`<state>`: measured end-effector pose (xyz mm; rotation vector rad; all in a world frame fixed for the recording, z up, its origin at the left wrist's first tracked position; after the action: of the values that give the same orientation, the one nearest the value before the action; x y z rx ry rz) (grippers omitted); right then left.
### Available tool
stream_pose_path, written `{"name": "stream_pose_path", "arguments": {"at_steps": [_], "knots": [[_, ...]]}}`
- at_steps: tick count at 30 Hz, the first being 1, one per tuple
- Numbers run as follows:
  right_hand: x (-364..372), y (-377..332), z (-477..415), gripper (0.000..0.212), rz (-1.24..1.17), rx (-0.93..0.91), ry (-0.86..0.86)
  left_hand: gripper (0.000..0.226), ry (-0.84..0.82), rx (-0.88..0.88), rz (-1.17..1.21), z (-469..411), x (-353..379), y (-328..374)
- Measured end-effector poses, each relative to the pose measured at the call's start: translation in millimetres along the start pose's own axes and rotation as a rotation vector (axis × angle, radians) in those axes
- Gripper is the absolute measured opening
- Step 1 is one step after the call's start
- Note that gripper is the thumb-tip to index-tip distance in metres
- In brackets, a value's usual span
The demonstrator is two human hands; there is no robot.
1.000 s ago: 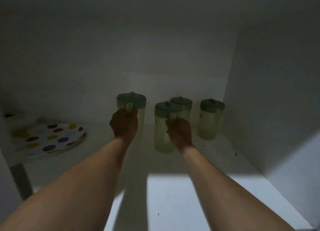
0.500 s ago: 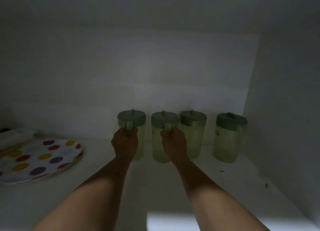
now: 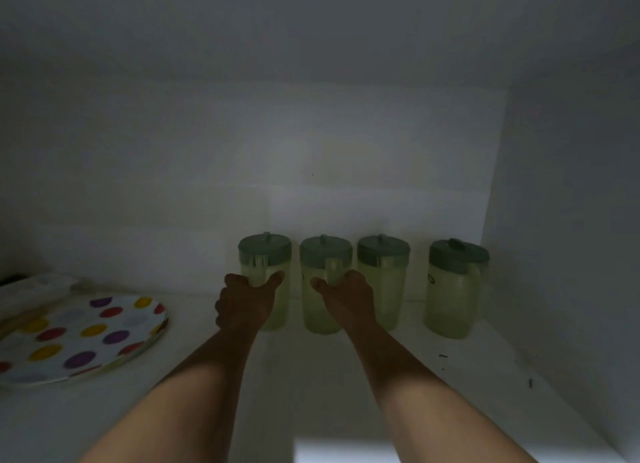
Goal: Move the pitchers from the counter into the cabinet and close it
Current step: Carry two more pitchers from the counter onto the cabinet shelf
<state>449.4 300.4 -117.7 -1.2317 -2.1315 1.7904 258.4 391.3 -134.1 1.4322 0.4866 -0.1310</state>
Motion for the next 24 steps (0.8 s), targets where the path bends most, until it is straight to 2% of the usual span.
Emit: {"name": "stream_pose_path", "arguments": {"at_steps": [2, 5, 10, 14, 16, 18, 20, 24], "knots": [[-9.1, -6.5, 9.3, 0.061, 0.083, -0.007, -0.021, 0.086, 0.095, 0.003, -0.047, 13.8, -12.5, 2.8], [-26.2, -20.2, 24.8, 0.072, 0.197, 0.0, -0.03, 0.081, 0.202, 0.115, -0.088, 41.7, -32.0, 16.5], [-65.8, -59.6, 70.8, 0.058, 0.367, -0.06, -0.068, 0.085, 0.071, 0.243, -0.231, 90.9, -53.8, 40.7], [-98.4, -96.2, 117.6, 0.072, 0.522, -0.095, -0.115, 0.076, -0.095, 0.492, -0.403, 150.0, -77.5, 59.7], [-114.2, -117.2, 141.9, 0.066, 0.614, -0.128, -0.108, 0.07, -0.142, 0.635, -0.462, 179.8, -93.0, 63.4], [-131.4, -137.8, 162.1, 0.048, 0.679, -0.168, -0.091, 0.067, -0.139, 0.743, -0.525, 204.5, -109.8, 64.0], [-148.1, -157.7, 184.3, 0.036, 0.687, -0.178, -0.068, 0.067, -0.112, 0.768, -0.58, 224.7, -134.1, 60.4], [-162.7, -189.5, 224.3, 0.052, 0.682, -0.218, -0.064, 0.06, -0.03, 0.832, -0.578, 267.2, -197.0, 52.0]]}}
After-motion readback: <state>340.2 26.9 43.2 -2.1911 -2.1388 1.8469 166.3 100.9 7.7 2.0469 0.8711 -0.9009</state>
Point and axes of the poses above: each hand's wrist, its own z-axis away from the middle knuckle, its own x-axis out of the palm, y = z × x, the point moved 6 cm from there along -z, towards the middle knuckle, and after that the axes turned 10 degrees about -x, right-handed, at the moved point
